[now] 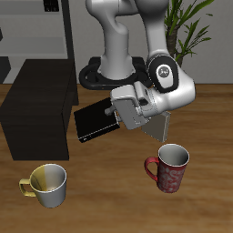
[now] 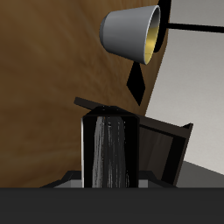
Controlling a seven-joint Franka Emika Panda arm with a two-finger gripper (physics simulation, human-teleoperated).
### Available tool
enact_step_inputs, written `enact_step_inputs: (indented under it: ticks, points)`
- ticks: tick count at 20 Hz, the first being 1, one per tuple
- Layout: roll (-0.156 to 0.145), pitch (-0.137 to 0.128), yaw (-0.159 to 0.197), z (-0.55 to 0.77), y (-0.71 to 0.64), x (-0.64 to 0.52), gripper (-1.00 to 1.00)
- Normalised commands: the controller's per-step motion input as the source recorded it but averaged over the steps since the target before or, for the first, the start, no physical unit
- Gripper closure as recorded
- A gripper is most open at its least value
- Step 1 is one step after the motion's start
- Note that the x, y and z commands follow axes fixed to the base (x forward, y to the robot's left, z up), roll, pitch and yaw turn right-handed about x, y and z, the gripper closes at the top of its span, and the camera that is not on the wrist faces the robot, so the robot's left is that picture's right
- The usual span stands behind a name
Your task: Black book top region shelf and red mug top shelf
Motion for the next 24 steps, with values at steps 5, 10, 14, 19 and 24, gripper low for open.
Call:
enact_step_inputs:
  ticks: [5, 10, 14, 19, 24]
  points:
    - [-0.066, 0.013, -0.018, -0.01, -0.30, -0.09, 1.00]
    - [-0.064, 0.024, -0.008, -0.03, -0.37, 0.00, 1.00]
    - [-0.054, 0.029, -0.027, -0.01, -0.29, -0.07, 1.00]
    - [-0.031, 0.024, -0.010, -0.04, -0.18, -0.04, 1.00]
    - [-0.040, 0.025, -0.017, -0.02, -0.25, -0.01, 1.00]
